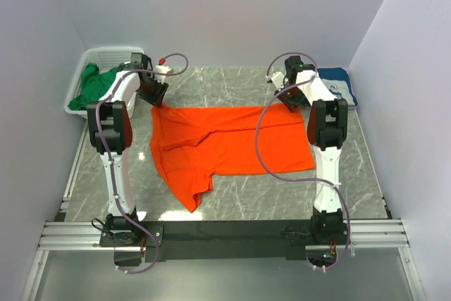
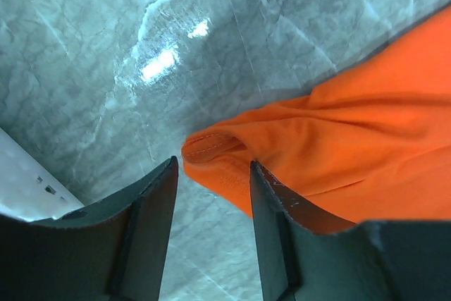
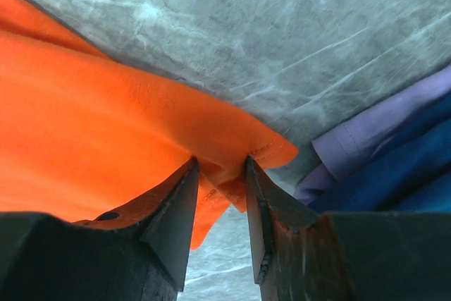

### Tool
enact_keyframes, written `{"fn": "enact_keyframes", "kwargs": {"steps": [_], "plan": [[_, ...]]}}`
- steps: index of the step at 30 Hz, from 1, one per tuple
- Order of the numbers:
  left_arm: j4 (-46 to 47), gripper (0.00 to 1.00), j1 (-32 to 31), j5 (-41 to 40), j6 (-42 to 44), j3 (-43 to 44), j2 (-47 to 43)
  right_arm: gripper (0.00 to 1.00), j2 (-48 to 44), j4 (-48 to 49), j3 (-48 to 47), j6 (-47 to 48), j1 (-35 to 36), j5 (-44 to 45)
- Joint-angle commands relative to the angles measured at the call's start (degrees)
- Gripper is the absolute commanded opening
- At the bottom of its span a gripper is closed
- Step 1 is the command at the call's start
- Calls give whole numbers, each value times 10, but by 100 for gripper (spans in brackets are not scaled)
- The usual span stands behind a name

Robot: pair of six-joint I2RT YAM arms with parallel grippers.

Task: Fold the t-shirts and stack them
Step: Fold the tshirt

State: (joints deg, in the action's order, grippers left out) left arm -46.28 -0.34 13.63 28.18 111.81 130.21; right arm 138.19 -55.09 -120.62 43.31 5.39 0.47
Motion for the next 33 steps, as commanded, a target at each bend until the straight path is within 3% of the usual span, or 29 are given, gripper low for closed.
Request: {"fn": "enact_keyframes", "kwargs": {"steps": [1, 10, 16, 22, 25, 26, 30, 33], "plan": [[-6, 51, 17, 23, 55, 24, 3, 40, 9, -5, -9, -9, 3, 17], [-29, 53, 38, 62, 111, 10, 0, 39, 9, -11, -1, -8, 2, 25], [-4, 51, 37, 81, 113, -4, 13, 39, 7, -11, 1, -6, 2, 30], [58, 44, 33, 44, 91, -8, 29, 39, 9, -18, 6, -6, 2, 42], [66, 34, 28, 19, 93, -9, 32, 39, 9, -20, 13, -6, 2, 52], [62, 25, 28, 18, 96, -8, 33, 39, 9, -20, 18, -7, 2, 55], [76, 4, 29, -14, 92, -19, 32, 39, 3, -23, 30, -9, -2, 62], [114, 1, 31, -56, 72, -35, 27, 39, -5, -23, 46, -15, -6, 63]]}}
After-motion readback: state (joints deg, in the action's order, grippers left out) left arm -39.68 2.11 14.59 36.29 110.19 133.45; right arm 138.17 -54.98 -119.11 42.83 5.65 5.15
